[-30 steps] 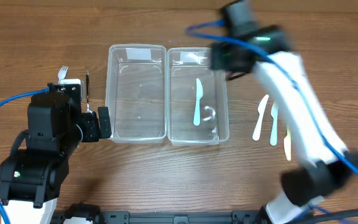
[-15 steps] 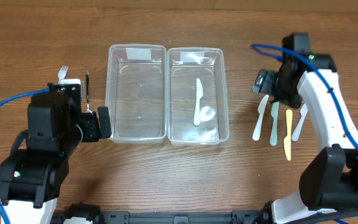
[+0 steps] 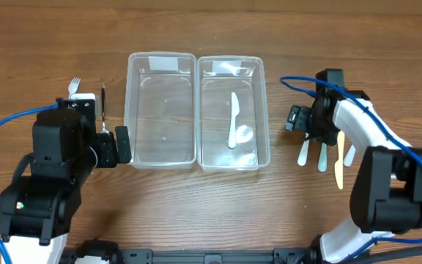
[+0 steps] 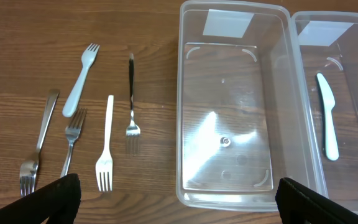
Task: Pack container
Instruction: 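Lower the right gripper onto the next white knife and grasp it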
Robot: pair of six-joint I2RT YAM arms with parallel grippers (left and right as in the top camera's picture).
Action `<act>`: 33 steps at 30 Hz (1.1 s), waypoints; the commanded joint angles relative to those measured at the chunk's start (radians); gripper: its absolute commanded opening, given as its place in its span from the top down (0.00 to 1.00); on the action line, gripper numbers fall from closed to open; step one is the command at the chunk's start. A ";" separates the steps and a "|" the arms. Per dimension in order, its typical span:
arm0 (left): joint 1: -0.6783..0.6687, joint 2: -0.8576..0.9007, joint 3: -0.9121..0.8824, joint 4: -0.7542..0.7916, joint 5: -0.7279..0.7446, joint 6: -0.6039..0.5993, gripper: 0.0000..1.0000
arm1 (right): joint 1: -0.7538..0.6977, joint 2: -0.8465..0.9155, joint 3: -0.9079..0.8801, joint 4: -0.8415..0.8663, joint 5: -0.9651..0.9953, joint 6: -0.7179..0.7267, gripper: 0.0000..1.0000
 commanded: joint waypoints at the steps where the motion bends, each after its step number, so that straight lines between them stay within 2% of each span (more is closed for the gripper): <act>1: 0.005 -0.003 0.021 0.002 -0.005 0.012 0.00 | -0.003 0.021 -0.008 0.023 -0.006 -0.015 0.07; 21: 0.005 -0.003 0.021 -0.002 -0.005 0.012 0.00 | -0.003 0.112 -0.008 0.029 -0.006 -0.042 0.09; 27: 0.005 -0.003 0.021 -0.002 -0.005 0.012 0.00 | -0.003 0.111 -0.008 0.028 -0.006 -0.041 0.33; 29: 0.005 -0.003 0.021 -0.002 -0.005 0.012 0.00 | -0.003 0.111 -0.008 0.028 -0.006 -0.041 0.50; 33: 0.005 -0.003 0.021 -0.002 -0.005 0.011 0.00 | -0.003 0.111 -0.008 0.029 -0.006 -0.041 0.64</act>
